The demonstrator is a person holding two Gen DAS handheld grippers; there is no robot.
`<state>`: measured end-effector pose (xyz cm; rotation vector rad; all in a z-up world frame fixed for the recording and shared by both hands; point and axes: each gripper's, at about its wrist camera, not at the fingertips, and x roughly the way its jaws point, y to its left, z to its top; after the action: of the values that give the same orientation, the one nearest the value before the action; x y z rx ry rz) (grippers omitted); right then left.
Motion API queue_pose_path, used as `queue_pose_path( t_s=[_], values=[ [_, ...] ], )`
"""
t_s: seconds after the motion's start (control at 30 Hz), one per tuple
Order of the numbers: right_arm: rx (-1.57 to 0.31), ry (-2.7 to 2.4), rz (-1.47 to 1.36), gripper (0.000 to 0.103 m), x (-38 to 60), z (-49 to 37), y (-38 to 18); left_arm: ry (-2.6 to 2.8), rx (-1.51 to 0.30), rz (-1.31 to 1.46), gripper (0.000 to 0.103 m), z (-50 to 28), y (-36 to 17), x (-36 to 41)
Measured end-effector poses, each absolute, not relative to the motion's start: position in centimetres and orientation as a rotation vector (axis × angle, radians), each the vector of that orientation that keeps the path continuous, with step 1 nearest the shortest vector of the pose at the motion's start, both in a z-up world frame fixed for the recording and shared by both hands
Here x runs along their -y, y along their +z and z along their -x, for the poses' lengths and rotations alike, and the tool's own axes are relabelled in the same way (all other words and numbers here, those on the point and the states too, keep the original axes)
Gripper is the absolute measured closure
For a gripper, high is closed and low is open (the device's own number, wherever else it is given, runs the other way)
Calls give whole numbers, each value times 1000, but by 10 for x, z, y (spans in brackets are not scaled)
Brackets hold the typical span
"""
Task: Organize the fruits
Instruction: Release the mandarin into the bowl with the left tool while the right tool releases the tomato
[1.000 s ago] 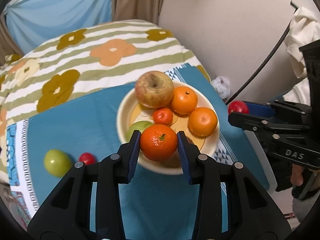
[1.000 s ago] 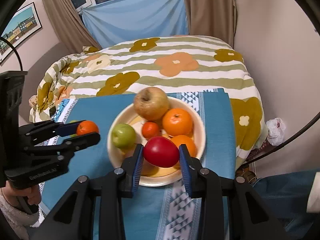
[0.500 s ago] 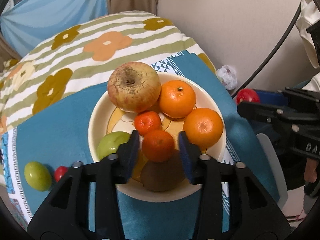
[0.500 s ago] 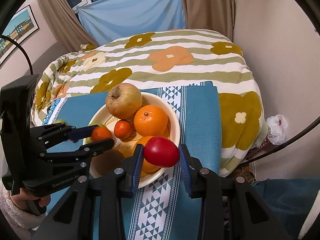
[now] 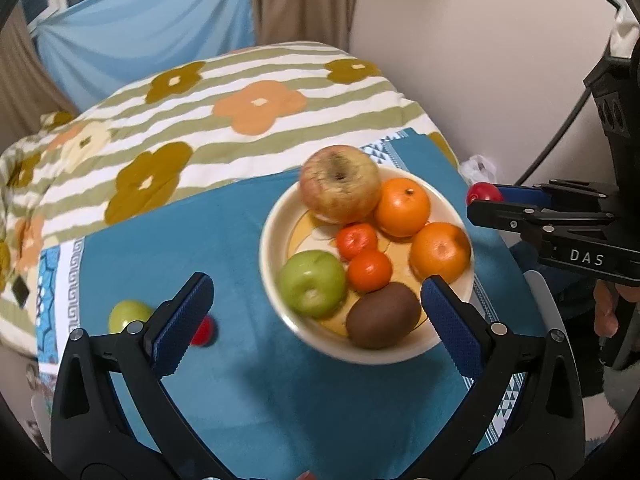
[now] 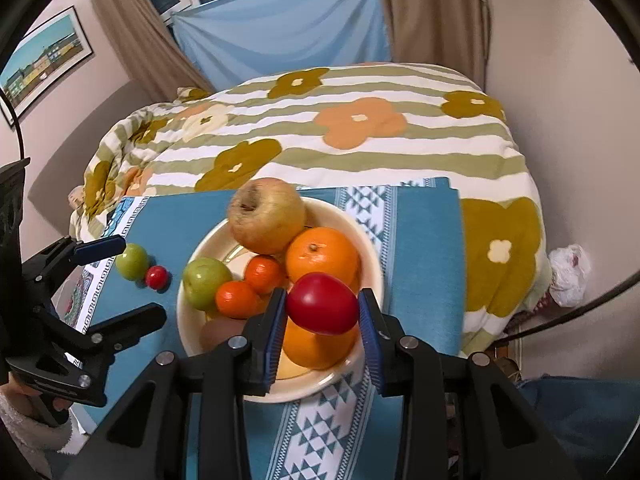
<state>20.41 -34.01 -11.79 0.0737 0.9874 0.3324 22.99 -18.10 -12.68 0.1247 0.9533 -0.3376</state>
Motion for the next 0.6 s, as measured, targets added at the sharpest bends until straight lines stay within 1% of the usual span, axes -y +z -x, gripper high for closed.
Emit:
queue_pose_path(
  t_s=[0.6],
  values=[
    [-1011, 452, -38, 70, 300, -225, -143, -204, -984, -41, 0, -207, -128, 129]
  ],
)
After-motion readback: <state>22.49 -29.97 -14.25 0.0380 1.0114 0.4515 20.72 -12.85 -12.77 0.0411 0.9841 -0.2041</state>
